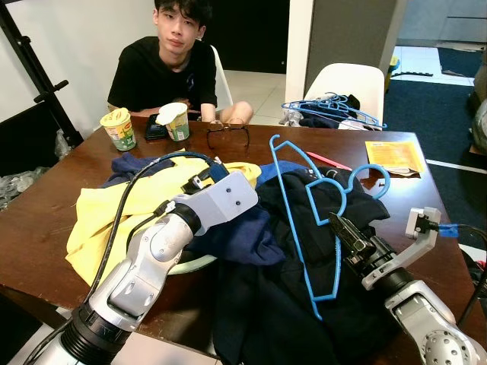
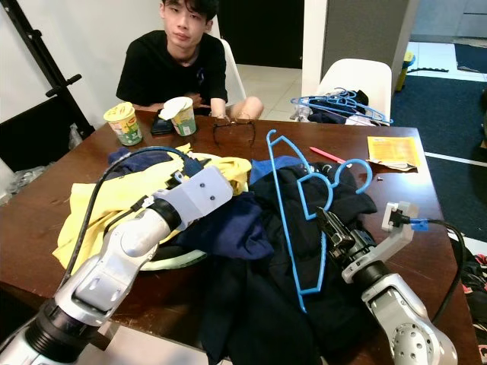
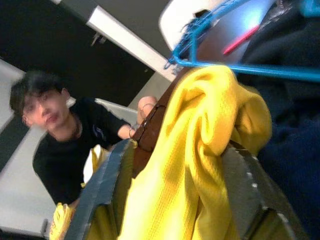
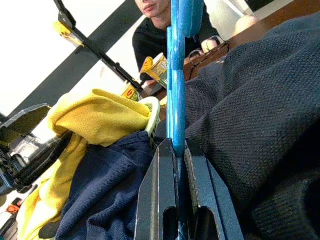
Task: Hang hanger
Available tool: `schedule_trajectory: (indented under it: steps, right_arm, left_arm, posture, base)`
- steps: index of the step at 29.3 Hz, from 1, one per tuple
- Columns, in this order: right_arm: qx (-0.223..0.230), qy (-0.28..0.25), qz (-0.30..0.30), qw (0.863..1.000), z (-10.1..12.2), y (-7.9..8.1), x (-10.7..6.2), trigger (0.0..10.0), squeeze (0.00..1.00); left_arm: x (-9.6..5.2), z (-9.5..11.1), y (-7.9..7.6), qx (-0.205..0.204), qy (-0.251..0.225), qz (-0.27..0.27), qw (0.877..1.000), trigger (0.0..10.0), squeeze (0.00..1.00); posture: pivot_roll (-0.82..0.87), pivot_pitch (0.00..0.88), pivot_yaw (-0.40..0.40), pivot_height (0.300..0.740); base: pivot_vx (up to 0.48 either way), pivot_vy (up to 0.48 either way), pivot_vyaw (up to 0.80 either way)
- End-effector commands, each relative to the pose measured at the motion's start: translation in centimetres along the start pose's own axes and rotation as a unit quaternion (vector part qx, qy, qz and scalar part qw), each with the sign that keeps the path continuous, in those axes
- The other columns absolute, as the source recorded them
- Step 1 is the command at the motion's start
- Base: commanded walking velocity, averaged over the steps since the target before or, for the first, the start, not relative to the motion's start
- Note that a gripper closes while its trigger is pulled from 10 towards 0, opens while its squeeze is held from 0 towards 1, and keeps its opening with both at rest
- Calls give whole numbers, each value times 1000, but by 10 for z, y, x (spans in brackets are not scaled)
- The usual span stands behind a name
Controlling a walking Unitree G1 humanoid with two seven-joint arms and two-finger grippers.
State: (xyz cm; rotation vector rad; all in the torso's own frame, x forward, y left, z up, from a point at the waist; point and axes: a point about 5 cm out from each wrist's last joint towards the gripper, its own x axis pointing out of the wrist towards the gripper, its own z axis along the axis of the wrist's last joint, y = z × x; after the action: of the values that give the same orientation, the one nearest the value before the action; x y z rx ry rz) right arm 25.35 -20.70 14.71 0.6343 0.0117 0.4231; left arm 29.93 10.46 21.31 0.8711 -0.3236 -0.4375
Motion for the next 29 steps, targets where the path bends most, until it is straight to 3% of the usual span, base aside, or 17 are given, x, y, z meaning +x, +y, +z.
schedule_trajectory:
  steps: [1,3,5,9,12,13,15,16,18,19,20,21,23,24,25,26,29]
  right_arm:
    - [5,5,4,1000,-3,2,0,10000,0]
    - [5,7,6,1000,-3,2,1,10000,0]
    - [5,8,7,1000,-2,2,1,10000,0]
    - [6,9,7,1000,-2,2,1,10000,0]
    - [8,9,7,1000,-2,2,1,10000,0]
    - [8,9,8,1000,-2,2,1,10000,0]
    - [8,9,8,1000,-2,2,1,10000,0]
    - [8,10,8,1000,-2,2,1,10000,0]
    - [10,13,10,1000,-2,1,1,10000,0]
    - [10,13,10,1000,-2,1,1,10000,0]
    - [13,15,12,1000,-1,0,1,10000,0]
    - [13,15,12,1000,-1,0,1,10000,0]
    - [16,16,14,1000,-1,0,1,10000,0]
    - [16,16,14,1000,-1,0,1,10000,0]
    - [18,17,15,1000,-1,1,2,10000,0]
    - [18,17,15,1000,-1,1,2,10000,0]
    - [21,22,19,999,-3,1,4,10000,0]
  left_arm:
    - [-5,-10,12,18,24,16,999,10000,1000]
    - [-30,-19,50,109,43,24,993,10000,1000]
    - [-45,-7,52,148,15,0,989,10000,1000]
    - [-54,0,44,151,4,-20,988,10000,1000]
    - [-68,-13,49,71,68,40,994,10000,1000]
    - [-72,-20,54,27,99,85,991,10000,420]
    - [-72,-20,54,27,99,85,991,10000,420]
    - [-81,-25,56,-42,134,147,979,10000,0]
    - [-102,-30,45,-159,194,247,936,10000,0]
    - [-102,-30,45,-159,194,247,936,10000,0]
    - [-119,-28,35,-224,218,299,901,10000,0]
    - [-119,-28,35,-224,218,299,901,10000,0]
    - [-133,-28,19,-291,244,329,865,10000,0]
    - [-133,-28,19,-291,244,329,865,10000,0]
    - [-139,-29,13,-319,259,341,845,10000,0]
    - [-139,-29,13,-319,259,341,845,10000,0]
    - [-158,-36,-1,-378,310,373,789,10000,0]
  posture:
    - [-52,45,90,740]
    - [-48,48,87,740]
    - [-45,51,86,740]
    - [-43,54,85,740]
    - [-40,56,87,740]
    - [-40,56,87,740]
    - [-40,56,87,740]
    - [-39,57,84,740]
    - [-26,61,81,740]
    - [-26,61,81,740]
    - [-19,66,81,740]
    - [-19,66,81,740]
    - [-7,71,78,740]
    - [-7,71,78,740]
    - [-3,73,76,740]
    - [-3,73,76,740]
    - [5,75,70,740]
  base:
    - [0,0,0]
    - [0,0,0]
    - [0,0,0]
    - [0,0,0]
    - [0,0,0]
    - [0,0,0]
    - [0,0,0]
    - [0,0,0]
    - [0,0,0]
    - [0,0,0]
    - [0,0,0]
    - [0,0,0]
    - [0,0,0]
    - [0,0,0]
    - [0,0,0]
    - [0,0,0]
    - [0,0,0]
